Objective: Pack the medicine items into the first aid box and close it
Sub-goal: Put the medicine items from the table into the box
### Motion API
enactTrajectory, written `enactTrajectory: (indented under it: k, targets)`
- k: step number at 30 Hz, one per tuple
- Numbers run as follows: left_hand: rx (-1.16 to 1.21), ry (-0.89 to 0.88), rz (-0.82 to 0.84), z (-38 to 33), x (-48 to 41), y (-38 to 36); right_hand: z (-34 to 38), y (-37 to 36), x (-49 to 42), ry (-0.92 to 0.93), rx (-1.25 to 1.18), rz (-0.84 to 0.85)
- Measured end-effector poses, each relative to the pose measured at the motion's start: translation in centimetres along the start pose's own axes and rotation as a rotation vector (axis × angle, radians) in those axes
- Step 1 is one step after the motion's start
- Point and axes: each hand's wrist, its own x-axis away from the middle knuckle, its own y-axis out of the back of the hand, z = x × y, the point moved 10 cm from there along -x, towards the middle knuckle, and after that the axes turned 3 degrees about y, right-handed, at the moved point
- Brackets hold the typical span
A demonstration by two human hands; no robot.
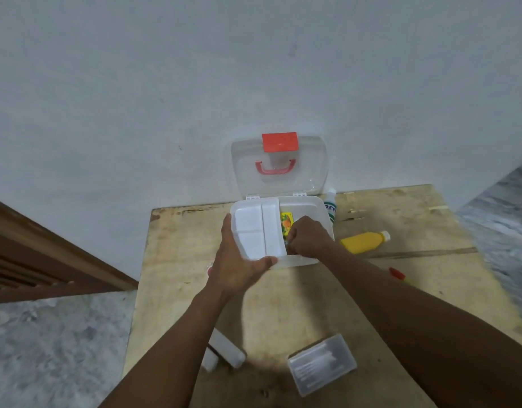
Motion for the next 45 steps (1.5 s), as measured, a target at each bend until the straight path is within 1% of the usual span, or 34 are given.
enactTrajectory:
  k: [2,6,8,12,14,19,21,23,25,29,31,34,36,38,40,45]
  targets:
    - [-0.012,-0.03,0.004,-0.3,0.0,0.0,0.1,0.0,0.1,0.009,0.01,-0.04]
    - [-0.038,-0.075,0.016,-0.6,-0.1,0.1,0.6,-0.1,0.6,0.053,0.024,-0.007]
    - [-0.061,-0.068,0.018,-0.3,-0.2,0.0,0.9,0.2,1.0,0.073,0.037,-0.025]
    - [-0.097,-0.033,-0.009,-0.1,-0.1,0.2,1.5,1.8,2.6,0.077,0.089,-0.143]
    - [-0.085,-0.024,-0.01,0.0,0.1,0.2,2.2,2.9,4.1,0.128,0.092,-0.187]
    - [-0.066,0.01,-0.009,1.0,0.3,0.2,2.0,5.3,8.7,0.274,0.037,-0.405]
    - [-0.067,0.016,-0.006,1.0,0.4,0.1,1.5,5.3,10.8,0.313,-0.009,-0.435]
    - [-0.068,0.01,-0.002,1.0,0.5,0.0,0.7,4.4,12.6,0.322,-0.021,-0.361]
    - [-0.067,0.013,-0.005,1.3,0.5,0.1,-0.5,2.6,14.0,0.303,0.01,-0.212]
    - [-0.051,0.053,-0.022,1.7,0.6,0.1,-4.1,-1.7,16.2,0.237,0.126,0.068]
    - [-0.053,0.074,-0.024,1.8,0.7,0.0,-5.8,-4.1,17.2,0.239,0.224,0.186]
    - [-0.053,0.1,-0.043,2.3,0.7,0.0,-8.2,-7.0,18.3,0.252,0.318,0.296]
    - [-0.056,0.107,-0.048,2.3,0.8,-0.2,-9.1,-7.9,18.7,0.27,0.343,0.268]
    - [-0.042,0.105,-0.046,2.4,0.7,-0.2,-9.5,-8.3,18.8,0.298,0.343,0.19]
    - [-0.039,0.097,-0.048,2.4,0.6,-0.1,-9.6,-8.4,18.7,0.325,0.31,0.13]
    - [-0.027,0.099,-0.049,2.1,0.9,-0.2,-8.8,-7.0,18.5,0.348,0.206,0.076]
